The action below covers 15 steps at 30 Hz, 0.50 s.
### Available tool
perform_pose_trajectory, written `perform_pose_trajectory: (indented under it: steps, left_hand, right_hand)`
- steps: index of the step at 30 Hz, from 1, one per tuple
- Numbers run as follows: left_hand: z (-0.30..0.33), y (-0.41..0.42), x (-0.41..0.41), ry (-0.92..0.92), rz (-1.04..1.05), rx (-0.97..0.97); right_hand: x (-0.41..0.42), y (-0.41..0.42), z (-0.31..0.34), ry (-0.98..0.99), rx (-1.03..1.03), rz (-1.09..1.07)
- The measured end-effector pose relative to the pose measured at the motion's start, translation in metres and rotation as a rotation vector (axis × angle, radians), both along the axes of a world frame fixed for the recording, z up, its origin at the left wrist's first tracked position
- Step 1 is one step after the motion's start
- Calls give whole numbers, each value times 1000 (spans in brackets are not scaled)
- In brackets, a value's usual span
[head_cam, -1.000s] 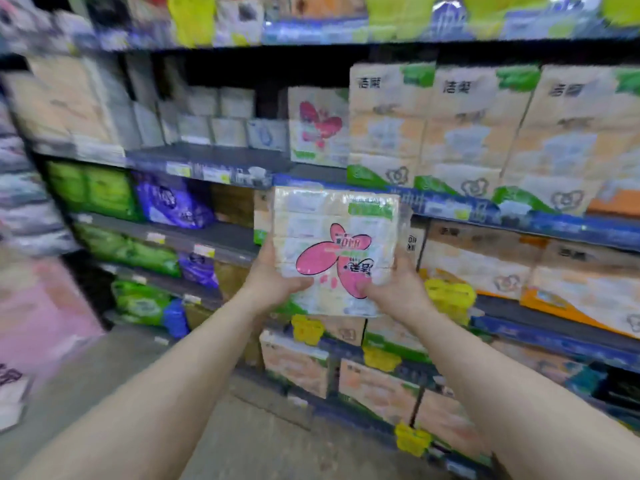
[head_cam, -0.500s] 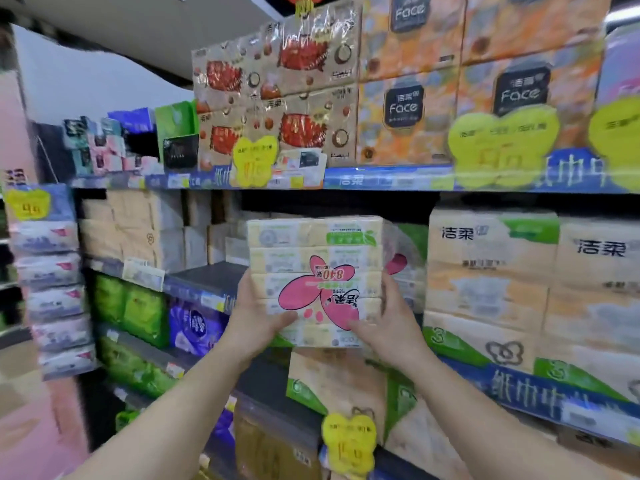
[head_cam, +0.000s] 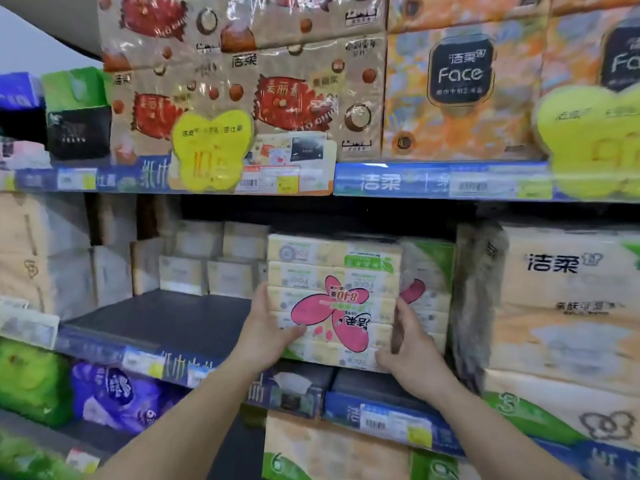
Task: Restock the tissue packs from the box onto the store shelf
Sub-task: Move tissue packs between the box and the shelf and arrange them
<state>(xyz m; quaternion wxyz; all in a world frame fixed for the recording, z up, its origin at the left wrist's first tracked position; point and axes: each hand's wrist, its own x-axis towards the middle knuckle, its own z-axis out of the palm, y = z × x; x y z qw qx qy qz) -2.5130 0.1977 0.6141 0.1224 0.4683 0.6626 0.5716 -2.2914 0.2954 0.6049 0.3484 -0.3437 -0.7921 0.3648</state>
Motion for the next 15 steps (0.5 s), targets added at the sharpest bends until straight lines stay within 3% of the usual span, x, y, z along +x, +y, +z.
perform_pose_trajectory:
  steps: [7,11,13,15]
  left_hand:
    - [2,23,-56,67,-125,-32]
    - [41,32,-61,240,-21,108]
    - [73,34,-56,471,5,115]
    - [96,38,-53,666,-18,-29]
  right_hand:
    - [-25,4,-13,64,12,-205]
    - [-23,1,-12,157,-65,-410]
    - [-19,5,-12,-135,-64,-516]
    - [-21,-2,-7,-474,-136,-486]
